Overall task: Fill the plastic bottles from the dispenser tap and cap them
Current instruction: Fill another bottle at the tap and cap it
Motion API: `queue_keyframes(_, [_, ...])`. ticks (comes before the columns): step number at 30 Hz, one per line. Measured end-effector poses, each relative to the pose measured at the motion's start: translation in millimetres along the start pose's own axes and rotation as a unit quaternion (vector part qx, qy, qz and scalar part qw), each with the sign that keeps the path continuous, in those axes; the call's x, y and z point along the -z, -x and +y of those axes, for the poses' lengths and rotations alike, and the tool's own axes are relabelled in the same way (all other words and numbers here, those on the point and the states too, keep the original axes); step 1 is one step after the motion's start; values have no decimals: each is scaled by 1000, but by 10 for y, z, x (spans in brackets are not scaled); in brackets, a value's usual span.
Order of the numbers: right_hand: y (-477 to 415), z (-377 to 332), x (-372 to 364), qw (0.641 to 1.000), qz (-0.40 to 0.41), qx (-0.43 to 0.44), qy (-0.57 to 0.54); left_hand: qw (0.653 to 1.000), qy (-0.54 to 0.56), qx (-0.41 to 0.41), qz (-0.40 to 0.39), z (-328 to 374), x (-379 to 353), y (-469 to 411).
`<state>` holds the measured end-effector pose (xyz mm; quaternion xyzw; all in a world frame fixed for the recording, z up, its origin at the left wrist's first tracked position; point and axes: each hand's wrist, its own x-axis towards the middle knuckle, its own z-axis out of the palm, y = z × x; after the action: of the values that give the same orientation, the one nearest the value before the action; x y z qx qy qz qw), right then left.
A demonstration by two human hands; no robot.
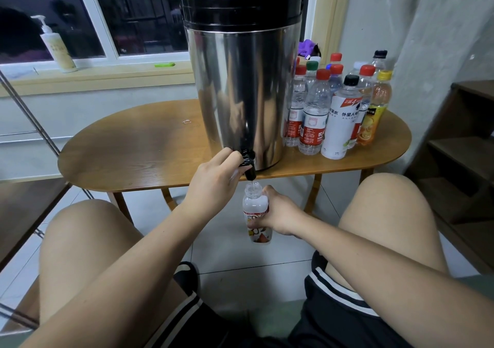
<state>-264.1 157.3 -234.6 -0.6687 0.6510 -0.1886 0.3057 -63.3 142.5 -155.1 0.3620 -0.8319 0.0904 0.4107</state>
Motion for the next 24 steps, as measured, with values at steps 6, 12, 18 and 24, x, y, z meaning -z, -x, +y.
queue_keyframes(6, [0, 5, -2, 1000, 1, 0, 0, 1000, -8, 7, -1, 14, -1, 5])
queue_keyframes(12, [-7, 5, -4, 1000, -1, -1, 3, 1000, -8, 12, -4, 12, -4, 8])
queue_keyframes(18, [-12, 14, -11, 1000, -1, -1, 5, 1000, -9, 10, -3, 26, 9, 3])
queue_keyframes(24, [-10, 14, -9, 1000, -1, 0, 6, 1000, -6, 8, -4, 28, 17, -1])
